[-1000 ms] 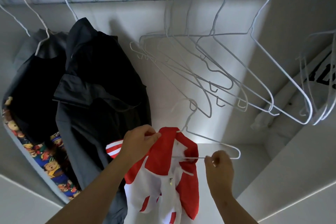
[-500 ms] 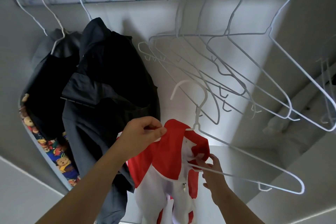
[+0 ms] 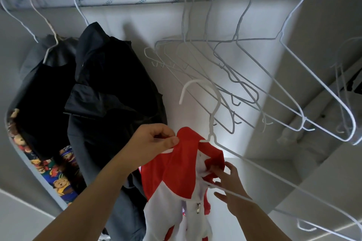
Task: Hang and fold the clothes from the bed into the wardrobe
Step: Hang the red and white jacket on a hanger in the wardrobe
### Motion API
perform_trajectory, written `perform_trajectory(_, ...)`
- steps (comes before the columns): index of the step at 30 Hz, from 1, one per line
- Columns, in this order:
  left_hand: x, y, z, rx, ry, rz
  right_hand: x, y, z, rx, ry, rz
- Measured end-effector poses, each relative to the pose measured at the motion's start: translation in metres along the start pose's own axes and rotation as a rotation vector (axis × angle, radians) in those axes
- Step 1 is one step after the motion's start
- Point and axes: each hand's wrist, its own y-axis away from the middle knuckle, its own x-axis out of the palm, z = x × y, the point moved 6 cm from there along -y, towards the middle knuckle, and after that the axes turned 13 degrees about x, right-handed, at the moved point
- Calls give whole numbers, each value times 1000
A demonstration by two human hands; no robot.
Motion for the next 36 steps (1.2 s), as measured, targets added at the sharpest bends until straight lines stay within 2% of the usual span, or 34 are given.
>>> perform_trajectory(4,-4,-6,-3,13,34,-15,-6,-1,-5,64,153,-33)
perform_trajectory(9,-20,-5,5,1,42,-91,-10,-2,2,32,-41,-66)
perform_trajectory(14,-42,4,20,-35,81,-181,-8,-2,8,40,-269,102)
perform_trajectory(17,-57,9,29,-29,27,-218,-7,2,10,52,-257,130)
perform_trajectory(21,-73,17,39,-36,-111,-242,-14,9,18,83,-345,296)
perform_trajectory(26,-81,25,46,-56,-231,-260,-17,11,18,155,-317,387)
perform_trajectory(30,-74,28,49,-78,-191,-284,-21,13,18,266,-291,318)
perform_trajectory(33,-50,23,48,-82,-124,-199,-21,9,17,338,-249,202)
perform_trajectory(36,-22,14,38,2,-165,-131,-11,10,17,349,-223,177)
